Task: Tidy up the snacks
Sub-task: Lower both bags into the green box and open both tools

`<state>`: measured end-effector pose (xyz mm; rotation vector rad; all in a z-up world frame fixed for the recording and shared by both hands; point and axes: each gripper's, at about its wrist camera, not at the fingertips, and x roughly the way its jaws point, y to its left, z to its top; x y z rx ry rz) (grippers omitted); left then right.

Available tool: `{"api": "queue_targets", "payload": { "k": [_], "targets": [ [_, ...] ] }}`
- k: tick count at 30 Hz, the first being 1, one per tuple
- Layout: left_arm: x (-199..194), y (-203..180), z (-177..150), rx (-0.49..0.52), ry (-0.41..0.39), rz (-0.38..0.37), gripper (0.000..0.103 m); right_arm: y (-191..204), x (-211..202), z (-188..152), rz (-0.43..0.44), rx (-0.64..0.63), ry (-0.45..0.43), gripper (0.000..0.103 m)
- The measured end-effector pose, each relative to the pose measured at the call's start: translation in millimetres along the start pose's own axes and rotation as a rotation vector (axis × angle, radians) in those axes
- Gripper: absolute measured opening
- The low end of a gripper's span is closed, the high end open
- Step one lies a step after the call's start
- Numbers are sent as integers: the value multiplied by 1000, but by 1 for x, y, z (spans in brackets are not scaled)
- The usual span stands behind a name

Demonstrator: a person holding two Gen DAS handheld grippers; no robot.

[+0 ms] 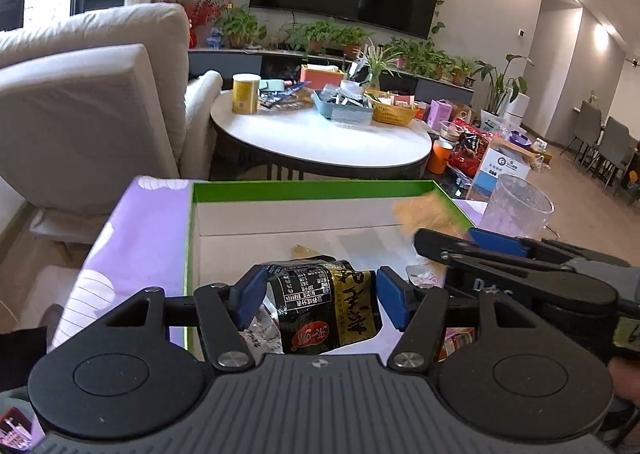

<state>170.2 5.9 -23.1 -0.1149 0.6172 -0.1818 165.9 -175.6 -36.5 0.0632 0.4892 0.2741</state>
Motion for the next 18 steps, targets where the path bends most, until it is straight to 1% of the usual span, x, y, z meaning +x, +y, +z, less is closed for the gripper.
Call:
{"api": "queue_targets", "payload": {
  "k": [2,6,11,15,18],
  "targets": [
    [1,0,-2,-1,-1,0,58,0,1,-4,6,6,-1,47],
    [-2,1,-4,3,-8,4,59,3,-8,-11,-9,8,-8,47],
    [-11,0,-5,9,-10,-2,59,-3,-15,-8,-8,36,6,47],
    [-23,-1,-10,19,1,-26,59,-6,-29,-8,-18,54,-2,47],
    [-35,-1,-19,30,25,-56,59,-6,-37,-11,-26,60,-2,47]
  ]
}}
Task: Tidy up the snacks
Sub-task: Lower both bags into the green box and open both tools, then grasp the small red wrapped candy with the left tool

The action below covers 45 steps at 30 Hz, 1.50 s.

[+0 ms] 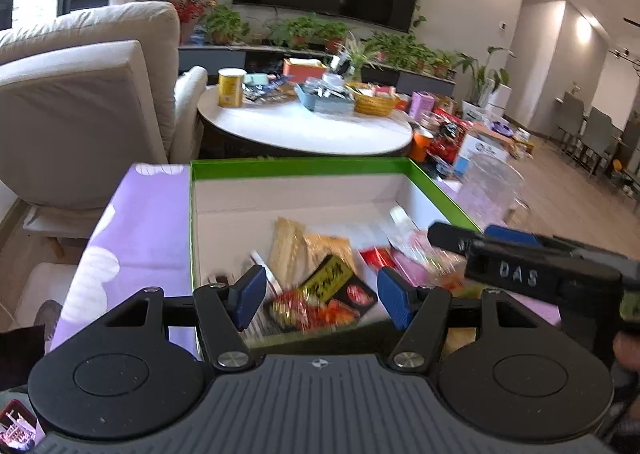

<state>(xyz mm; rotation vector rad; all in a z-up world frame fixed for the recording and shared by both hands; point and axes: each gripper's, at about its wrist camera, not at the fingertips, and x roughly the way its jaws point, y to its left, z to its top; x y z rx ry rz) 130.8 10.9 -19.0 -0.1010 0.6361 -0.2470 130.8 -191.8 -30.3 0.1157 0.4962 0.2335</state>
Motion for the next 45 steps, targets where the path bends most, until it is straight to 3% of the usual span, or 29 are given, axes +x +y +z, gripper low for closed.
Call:
{"api": "queue_targets", "payload": {
  "k": [7,11,18,24,26,29,35,39,45],
  "targets": [
    [-16,-5,-33,58,101,-96,59,-4,-17,-6,-11,16,4,47],
    [-12,-9,-48,140,140,-95,59,-8,-27,-11,-24,21,4,47],
    [11,-1,-65,144,238,-82,57,-16,-44,-22,-36,43,21,47],
    [9,-4,-72,157,229,-96,53,-25,-49,-32,-54,66,33,47],
    [8,-3,-74,140,245,-113,32,-27,-47,-35,-54,81,42,47],
    [4,2,-81,55,280,-156,33,-29,-49,-40,-42,96,53,47],
    [-18,-10,-98,112,272,-128,33,-29,-53,-49,-38,92,69,47],
    [-17,-22,-100,176,268,-82,42,-30,-53,-53,-36,106,81,47],
    [-2,-28,-93,150,248,-49,43,-25,-57,-56,-24,92,86,47]
  ]
}}
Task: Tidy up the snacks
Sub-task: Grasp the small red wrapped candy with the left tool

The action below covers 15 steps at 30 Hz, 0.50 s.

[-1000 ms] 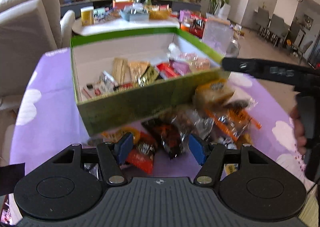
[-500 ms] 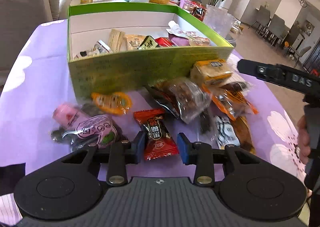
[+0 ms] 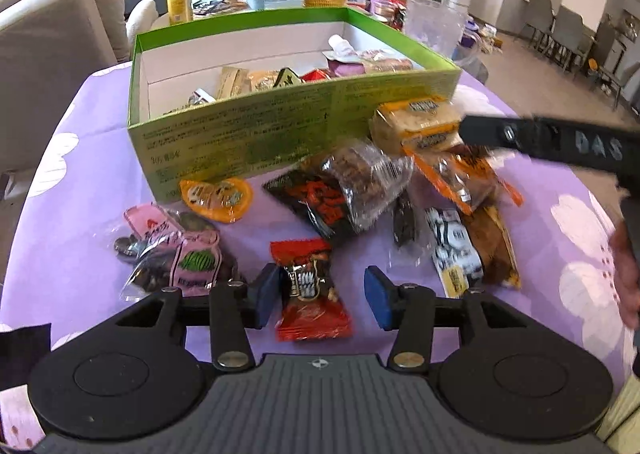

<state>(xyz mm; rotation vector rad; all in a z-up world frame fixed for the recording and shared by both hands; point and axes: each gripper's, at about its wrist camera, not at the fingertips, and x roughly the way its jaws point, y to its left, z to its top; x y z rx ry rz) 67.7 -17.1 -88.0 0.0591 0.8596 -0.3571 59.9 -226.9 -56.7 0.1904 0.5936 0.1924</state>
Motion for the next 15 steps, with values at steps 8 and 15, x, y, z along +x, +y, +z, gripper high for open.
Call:
{"api": "queue_targets", "payload": {
  "k": [8,15],
  "targets": [
    [-21,10,-9,-47,-27,-62,23,3,-7,-3,-6,-10,8,47],
    [-56,24,-26,-56,-81,-40,23,20,-8,-5,81,-23,53,47]
  ]
}}
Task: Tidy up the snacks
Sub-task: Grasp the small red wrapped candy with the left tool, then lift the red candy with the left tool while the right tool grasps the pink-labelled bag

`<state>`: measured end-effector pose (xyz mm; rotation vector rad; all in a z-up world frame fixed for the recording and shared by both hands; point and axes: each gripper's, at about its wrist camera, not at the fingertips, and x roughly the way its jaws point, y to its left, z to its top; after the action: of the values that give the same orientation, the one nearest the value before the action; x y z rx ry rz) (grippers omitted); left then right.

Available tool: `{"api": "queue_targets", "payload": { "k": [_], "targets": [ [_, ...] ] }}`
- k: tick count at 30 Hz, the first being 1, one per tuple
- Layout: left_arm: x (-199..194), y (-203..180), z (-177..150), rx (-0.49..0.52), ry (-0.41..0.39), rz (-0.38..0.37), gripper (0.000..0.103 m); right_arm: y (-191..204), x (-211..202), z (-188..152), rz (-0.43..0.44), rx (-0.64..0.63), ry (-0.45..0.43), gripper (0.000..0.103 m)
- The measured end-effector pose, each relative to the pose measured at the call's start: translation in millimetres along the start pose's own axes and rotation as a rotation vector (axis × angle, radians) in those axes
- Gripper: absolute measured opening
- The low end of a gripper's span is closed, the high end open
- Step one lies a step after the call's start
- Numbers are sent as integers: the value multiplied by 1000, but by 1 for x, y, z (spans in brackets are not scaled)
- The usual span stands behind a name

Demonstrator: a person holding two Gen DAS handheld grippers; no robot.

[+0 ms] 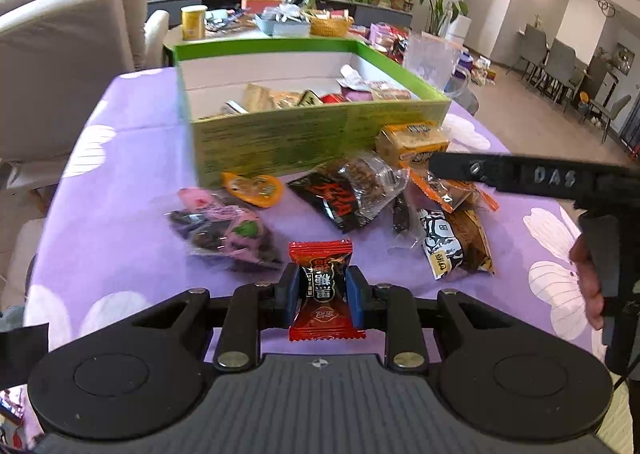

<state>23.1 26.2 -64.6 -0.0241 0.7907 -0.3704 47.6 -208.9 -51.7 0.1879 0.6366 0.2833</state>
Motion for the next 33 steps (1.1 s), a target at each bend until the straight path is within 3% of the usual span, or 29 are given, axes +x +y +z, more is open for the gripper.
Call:
{"api": "queue_targets", "payload": {
  "k": [8,14,26,33],
  "targets": [
    [-11,25,-11,-57,14,67,23,59,8,-6,146,-147,50,47],
    [-18,43,-20,-99,3,80,23,93,35,-6,274,-149,128,47],
    [-18,58,-26,-129,1,78,23,116,85,-13,272,-149,253,48],
    [-17,58,-28,-137,6,79,23,120,83,-15,265,-182,219,46]
  ]
}}
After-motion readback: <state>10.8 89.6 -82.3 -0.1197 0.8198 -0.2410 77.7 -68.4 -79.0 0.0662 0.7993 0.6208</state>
